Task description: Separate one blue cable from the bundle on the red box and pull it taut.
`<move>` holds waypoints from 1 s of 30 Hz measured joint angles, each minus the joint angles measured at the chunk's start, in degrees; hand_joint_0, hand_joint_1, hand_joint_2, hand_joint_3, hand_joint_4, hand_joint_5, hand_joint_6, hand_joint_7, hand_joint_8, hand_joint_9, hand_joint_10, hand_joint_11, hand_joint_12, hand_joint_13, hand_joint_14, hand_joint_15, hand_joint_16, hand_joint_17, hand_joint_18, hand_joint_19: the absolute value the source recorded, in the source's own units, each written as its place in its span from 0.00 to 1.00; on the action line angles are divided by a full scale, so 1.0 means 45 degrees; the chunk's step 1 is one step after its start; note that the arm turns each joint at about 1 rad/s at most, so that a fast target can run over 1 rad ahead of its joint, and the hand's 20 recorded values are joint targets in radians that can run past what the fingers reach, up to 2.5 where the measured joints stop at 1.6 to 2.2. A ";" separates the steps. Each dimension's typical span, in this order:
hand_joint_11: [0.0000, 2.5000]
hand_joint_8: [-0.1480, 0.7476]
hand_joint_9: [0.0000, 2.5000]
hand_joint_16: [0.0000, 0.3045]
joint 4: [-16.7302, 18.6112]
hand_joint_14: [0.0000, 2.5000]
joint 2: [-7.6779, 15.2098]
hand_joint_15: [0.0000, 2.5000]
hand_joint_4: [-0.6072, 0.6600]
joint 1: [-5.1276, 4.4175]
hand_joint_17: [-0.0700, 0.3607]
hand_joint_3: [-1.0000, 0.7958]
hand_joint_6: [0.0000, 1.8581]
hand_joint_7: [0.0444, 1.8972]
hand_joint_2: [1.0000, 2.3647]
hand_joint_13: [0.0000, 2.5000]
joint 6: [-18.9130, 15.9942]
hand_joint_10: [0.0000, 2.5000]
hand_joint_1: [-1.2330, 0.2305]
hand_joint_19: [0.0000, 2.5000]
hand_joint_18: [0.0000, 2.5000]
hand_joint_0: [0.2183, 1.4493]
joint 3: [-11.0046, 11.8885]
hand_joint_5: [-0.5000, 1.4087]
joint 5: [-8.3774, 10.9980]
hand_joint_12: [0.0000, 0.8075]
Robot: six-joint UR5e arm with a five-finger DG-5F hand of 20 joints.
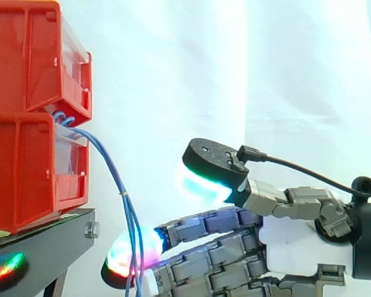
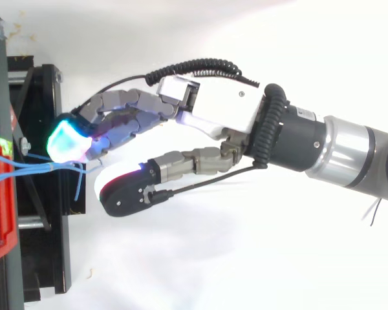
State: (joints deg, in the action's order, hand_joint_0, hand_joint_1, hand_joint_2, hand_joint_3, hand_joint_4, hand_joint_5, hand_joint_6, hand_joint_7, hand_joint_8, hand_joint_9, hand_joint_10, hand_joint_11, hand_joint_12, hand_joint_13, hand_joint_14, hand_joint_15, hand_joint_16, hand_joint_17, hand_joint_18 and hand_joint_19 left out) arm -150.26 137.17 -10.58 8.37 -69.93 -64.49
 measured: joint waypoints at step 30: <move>0.06 0.39 0.37 0.17 -0.0079 0.00 -0.0013 0.10 0.64 -0.0133 0.44 0.32 0.27 0.64 0.01 0.26 -0.0571 0.00 0.40 0.22 0.15 0.30 0.0760 0.24 -0.0981 0.37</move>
State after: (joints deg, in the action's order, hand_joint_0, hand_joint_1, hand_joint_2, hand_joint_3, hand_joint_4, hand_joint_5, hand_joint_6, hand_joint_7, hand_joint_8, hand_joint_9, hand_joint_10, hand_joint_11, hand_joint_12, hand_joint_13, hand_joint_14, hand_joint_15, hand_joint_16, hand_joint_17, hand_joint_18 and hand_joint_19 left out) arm -150.61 137.11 -11.18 5.80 -66.51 -68.91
